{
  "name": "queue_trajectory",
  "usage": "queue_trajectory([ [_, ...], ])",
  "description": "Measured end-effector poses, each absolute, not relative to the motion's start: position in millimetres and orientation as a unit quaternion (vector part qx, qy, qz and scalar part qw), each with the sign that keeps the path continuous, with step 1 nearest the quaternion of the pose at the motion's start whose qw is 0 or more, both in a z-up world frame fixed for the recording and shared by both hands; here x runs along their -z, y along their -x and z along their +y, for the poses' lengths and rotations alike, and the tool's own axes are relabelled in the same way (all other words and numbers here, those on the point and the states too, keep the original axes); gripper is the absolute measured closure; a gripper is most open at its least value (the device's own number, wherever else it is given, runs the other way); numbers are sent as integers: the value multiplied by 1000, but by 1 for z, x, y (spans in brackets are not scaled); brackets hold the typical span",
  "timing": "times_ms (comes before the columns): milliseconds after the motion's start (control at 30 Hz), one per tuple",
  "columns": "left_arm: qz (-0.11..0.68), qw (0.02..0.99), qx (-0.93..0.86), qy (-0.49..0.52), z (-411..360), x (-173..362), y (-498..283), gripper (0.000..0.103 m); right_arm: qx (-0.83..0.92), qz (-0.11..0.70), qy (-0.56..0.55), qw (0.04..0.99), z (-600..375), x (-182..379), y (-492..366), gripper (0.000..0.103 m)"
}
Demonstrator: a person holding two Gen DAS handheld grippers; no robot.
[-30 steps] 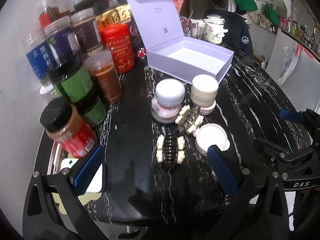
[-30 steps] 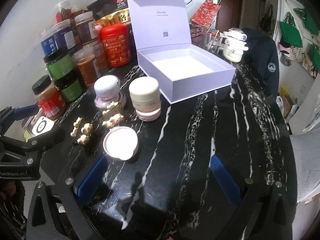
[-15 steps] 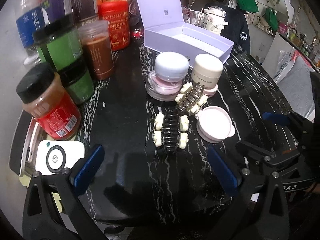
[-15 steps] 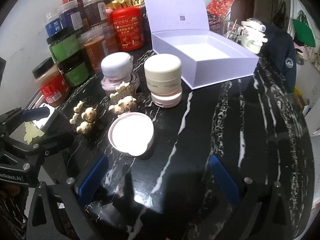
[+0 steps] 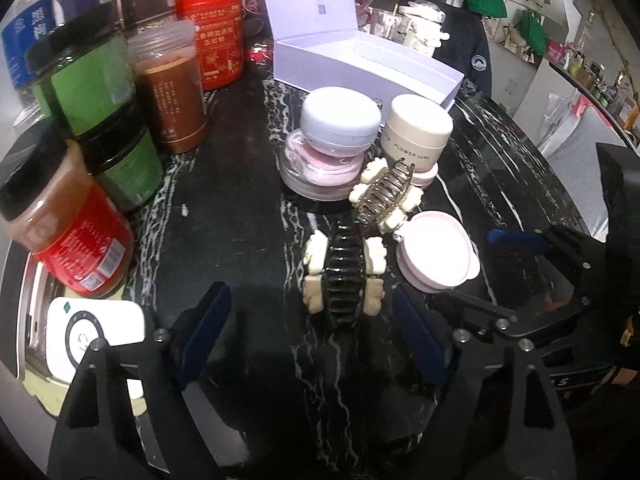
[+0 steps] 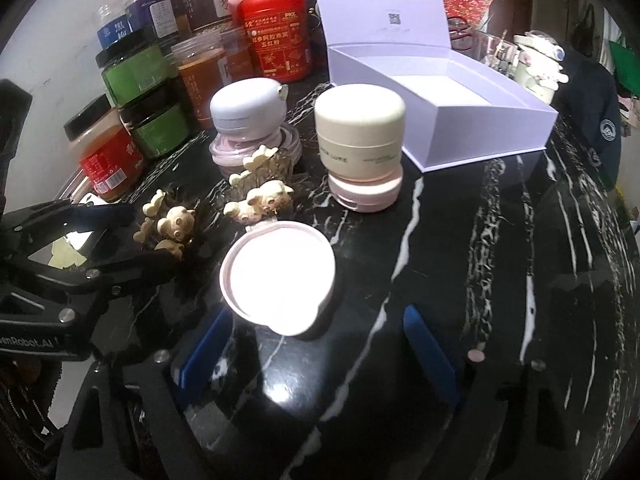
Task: Organize objects
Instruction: 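Grasp the black claw clip with the left tool while the right tool grasps the pink compact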
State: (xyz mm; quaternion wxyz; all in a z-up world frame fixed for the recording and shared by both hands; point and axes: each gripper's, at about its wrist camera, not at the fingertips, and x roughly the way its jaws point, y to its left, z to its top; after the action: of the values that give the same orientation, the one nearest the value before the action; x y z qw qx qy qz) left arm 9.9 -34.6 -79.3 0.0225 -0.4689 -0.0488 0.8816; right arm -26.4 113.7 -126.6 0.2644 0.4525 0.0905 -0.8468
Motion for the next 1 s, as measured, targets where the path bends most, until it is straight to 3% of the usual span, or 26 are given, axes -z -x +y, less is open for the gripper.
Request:
queue_trajectory([
  [267,-61,47,-873,482,-33,88,3,35,844,98,-444,284,107,126,29,23],
  [567,-59,58,-867,491,-28,94,10,49,842,119,-436,294,105,123,28,46],
  [700,-61,71,-867,489,-26,94,9,63,842,121,-434,296,109,122,26,46],
  [1000,-49,76,-872,482,-18,87,-2,63,847,117,-434,282,128,118,12,47],
])
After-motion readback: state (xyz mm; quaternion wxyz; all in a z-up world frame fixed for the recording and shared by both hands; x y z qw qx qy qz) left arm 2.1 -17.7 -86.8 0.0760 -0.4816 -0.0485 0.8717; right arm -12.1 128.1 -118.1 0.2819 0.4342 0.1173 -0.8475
